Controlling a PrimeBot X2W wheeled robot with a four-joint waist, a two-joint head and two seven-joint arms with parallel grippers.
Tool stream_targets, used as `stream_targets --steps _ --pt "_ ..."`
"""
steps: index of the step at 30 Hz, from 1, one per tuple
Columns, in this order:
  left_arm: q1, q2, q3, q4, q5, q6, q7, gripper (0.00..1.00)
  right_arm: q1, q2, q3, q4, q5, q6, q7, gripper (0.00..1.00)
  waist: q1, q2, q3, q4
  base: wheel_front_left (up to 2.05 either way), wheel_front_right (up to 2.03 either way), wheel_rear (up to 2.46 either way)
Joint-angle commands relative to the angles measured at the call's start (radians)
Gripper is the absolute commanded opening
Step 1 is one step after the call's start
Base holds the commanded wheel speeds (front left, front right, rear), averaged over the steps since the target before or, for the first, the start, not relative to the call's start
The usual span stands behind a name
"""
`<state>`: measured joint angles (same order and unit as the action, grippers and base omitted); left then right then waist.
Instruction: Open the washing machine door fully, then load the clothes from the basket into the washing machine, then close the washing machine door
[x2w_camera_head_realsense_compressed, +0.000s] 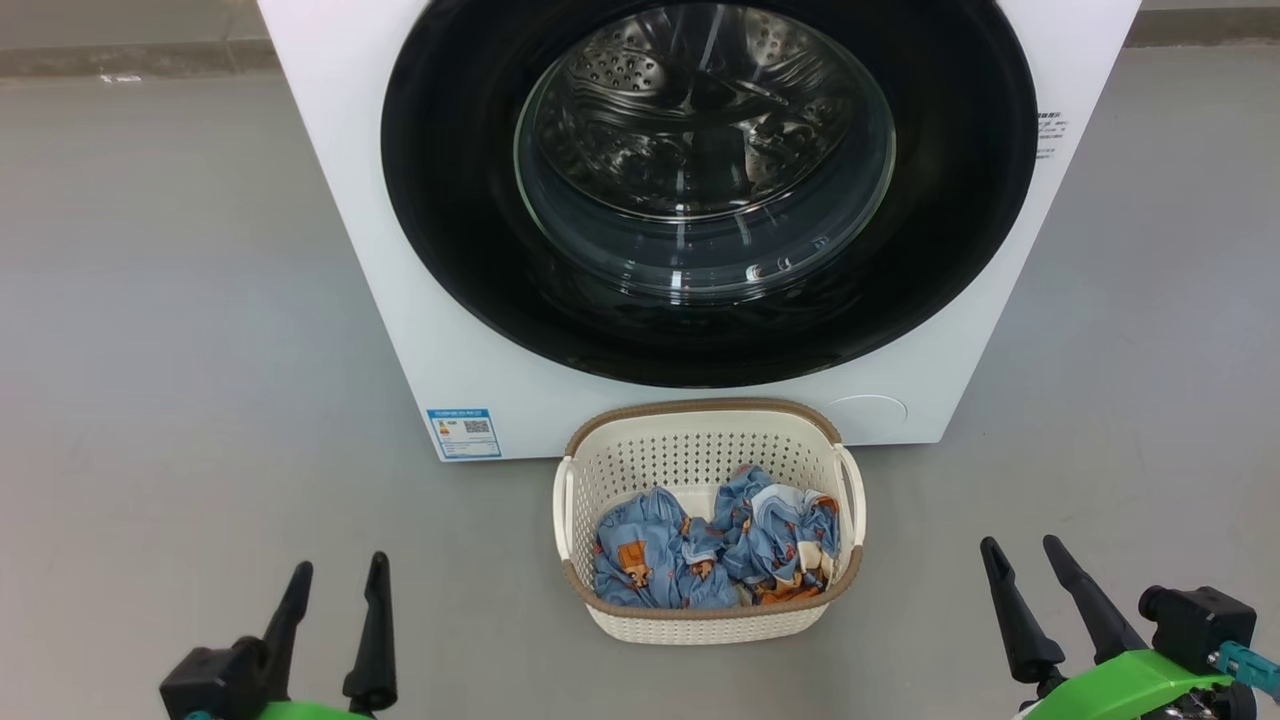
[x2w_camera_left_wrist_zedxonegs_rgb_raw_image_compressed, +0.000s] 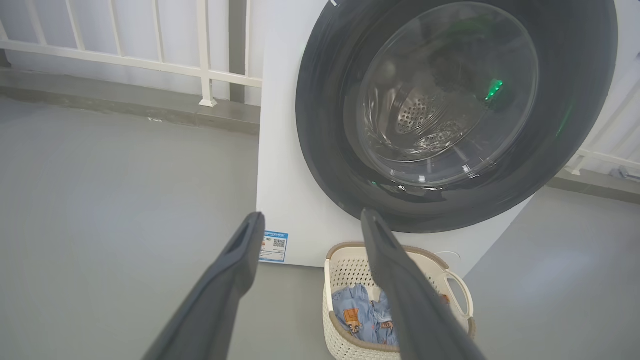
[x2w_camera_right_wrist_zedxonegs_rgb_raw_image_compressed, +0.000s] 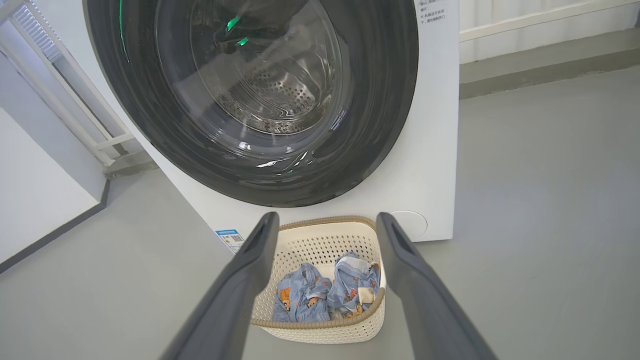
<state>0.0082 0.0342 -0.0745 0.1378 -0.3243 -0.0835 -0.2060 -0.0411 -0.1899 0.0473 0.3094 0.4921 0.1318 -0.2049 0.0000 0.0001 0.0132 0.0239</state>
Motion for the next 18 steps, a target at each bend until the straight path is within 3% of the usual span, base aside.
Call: stream_targets --steps 1,18 --pt "-0.008 0.014 0.026 -0.03 0.037 0.004 -0.016 1.0 -0.005 -0.021 0.011 -0.027 -0.033 -0.001 -0.017 1.0 0.0 -0.0001 0.0 0.0 0.0 0.0 0.0" --pt "-0.013 0.016 0.027 -0.017 0.175 0.013 -0.056 1.0 0.016 -0.025 -0.036 -0.041 -0.172 -0.001 -0.057 1.0 0.0 -0.0001 0.004 -0.001 0.0 0.0 0.0"
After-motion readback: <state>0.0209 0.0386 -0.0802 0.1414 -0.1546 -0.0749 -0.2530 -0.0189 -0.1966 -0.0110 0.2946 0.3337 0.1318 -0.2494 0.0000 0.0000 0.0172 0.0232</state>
